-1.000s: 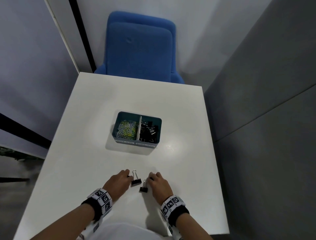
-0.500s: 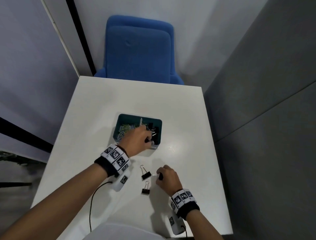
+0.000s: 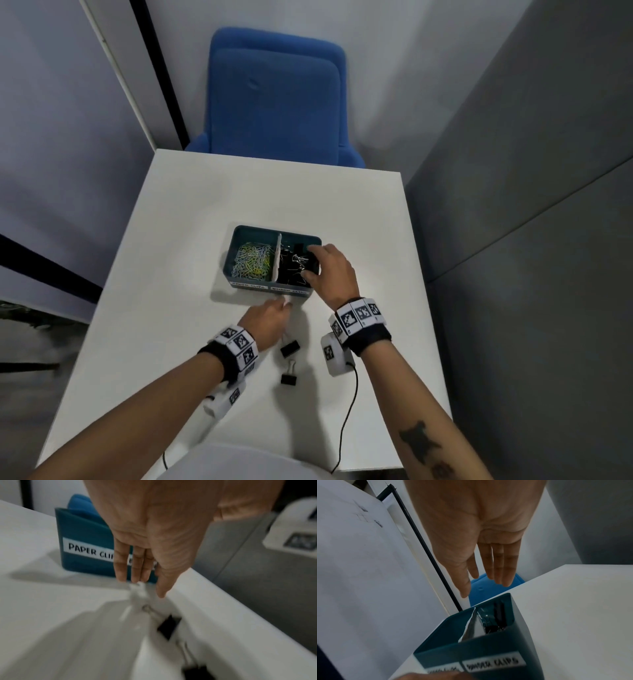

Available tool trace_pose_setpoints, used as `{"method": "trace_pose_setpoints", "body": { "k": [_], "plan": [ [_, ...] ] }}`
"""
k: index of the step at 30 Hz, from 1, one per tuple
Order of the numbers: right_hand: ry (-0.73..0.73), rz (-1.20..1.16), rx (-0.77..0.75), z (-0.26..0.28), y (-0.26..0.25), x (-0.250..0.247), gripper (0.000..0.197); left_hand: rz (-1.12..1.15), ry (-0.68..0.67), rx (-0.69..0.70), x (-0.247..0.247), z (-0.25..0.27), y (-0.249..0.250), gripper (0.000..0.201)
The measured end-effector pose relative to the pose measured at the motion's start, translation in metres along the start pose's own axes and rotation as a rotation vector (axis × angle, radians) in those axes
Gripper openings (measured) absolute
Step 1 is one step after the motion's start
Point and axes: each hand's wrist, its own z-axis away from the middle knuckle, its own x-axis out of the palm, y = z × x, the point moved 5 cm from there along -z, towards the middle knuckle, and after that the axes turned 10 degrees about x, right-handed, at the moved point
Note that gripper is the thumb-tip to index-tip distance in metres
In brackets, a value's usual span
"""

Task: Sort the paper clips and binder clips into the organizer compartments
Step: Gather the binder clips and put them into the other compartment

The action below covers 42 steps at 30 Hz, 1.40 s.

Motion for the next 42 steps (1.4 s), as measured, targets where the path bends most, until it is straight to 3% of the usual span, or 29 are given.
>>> {"method": "trace_pose_setpoints", "body": {
  "k": [4, 6, 11, 14, 18, 21, 25, 29, 32, 37, 42],
  "plan": [
    [-0.121, 0.146, -0.036, 0.037, 0.009, 0.031, 0.06, -0.185, -0.151, 0.115, 0.041, 0.008, 0.016, 0.078],
    [-0.191, 0.222, -0.036, 0.059, 0.02, 0.051, 0.062, -0.234, -0.177, 0.208, 0.056, 0.016, 0.015, 0.084],
    [-0.214, 0.271, 0.0, 0.104, 0.046, 0.089, 0.058, -0.291, -0.165, 0.3, 0.08, 0.036, -0.001, 0.065],
    [-0.27, 0.27, -0.02, 0.124, 0.054, 0.111, 0.055, -0.227, -0.084, 0.233, 0.074, 0.048, -0.006, 0.048],
    [-0.422, 0.304, -0.1, 0.144, 0.052, 0.144, 0.061, -0.072, -0.03, 0.027, 0.077, 0.066, -0.018, 0.048],
    [-0.435, 0.315, -0.166, 0.153, 0.052, 0.16, 0.054, -0.035, 0.022, -0.045, 0.069, 0.075, -0.023, 0.041],
    [-0.38, 0.406, -0.247, 0.157, 0.055, 0.171, 0.046, 0.029, 0.104, -0.048, 0.02, 0.063, -0.017, 0.03],
    [-0.321, 0.355, -0.202, 0.157, 0.06, 0.173, 0.039, 0.03, 0.259, 0.022, -0.041, 0.026, -0.012, 0.026],
    [-0.311, 0.315, -0.149, 0.157, 0.062, 0.171, 0.028, 0.046, 0.348, 0.0, -0.08, -0.005, -0.012, 0.038],
    [-0.332, 0.154, -0.019, 0.146, 0.068, 0.155, 0.013, 0.056, 0.36, -0.035, -0.11, -0.03, -0.013, 0.052],
    [-0.254, 0.034, 0.044, 0.116, 0.058, 0.109, 0.015, 0.033, 0.41, -0.004, -0.073, 0.011, -0.017, 0.02]
  ]
}}
